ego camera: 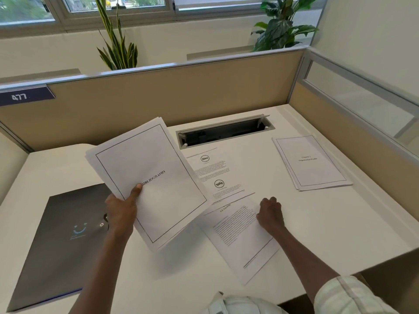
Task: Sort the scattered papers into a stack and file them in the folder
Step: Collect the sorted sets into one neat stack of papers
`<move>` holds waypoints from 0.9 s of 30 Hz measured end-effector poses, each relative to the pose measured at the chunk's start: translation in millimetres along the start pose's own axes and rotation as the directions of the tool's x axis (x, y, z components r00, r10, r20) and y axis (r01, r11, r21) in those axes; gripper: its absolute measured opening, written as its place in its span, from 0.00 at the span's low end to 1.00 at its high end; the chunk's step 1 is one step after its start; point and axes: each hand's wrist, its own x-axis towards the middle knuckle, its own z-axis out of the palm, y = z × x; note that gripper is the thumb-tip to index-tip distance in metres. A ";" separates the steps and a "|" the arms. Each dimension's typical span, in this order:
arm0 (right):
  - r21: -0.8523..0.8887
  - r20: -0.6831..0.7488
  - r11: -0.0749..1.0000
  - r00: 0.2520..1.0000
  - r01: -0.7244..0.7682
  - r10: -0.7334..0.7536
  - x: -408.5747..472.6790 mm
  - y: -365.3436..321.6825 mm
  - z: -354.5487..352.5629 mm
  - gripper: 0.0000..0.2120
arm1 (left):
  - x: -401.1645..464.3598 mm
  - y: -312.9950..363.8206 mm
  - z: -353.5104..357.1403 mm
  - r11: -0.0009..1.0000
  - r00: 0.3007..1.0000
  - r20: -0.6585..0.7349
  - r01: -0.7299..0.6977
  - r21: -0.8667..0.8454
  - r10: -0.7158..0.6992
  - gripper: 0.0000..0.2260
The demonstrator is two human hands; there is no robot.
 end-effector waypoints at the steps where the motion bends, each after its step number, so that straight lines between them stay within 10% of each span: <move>1: 0.010 0.023 1.000 1.000 -0.018 0.018 2.9 3.0 -2.1 0.20 | 0.0 1.6 6.2 1.000 1.000 0.003 -0.007 -0.001 0.007 0.11; 7: -0.054 0.154 0.993 0.982 -0.104 0.111 13.2 10.3 -5.0 0.38 | 0.7 8.7 37.5 1.000 0.999 0.032 -0.005 -0.003 0.005 0.27; 19: -0.072 0.054 0.997 0.998 0.028 -0.024 20.9 38.8 -72.2 0.05 | -12.3 19.6 67.5 0.998 0.999 -0.022 0.032 0.048 -0.031 0.30; 27: -0.305 -0.152 0.952 0.986 0.016 -0.065 12.5 36.1 -177.6 0.05 | -18.9 23.6 75.5 0.998 0.999 -0.021 0.050 0.046 -0.049 0.31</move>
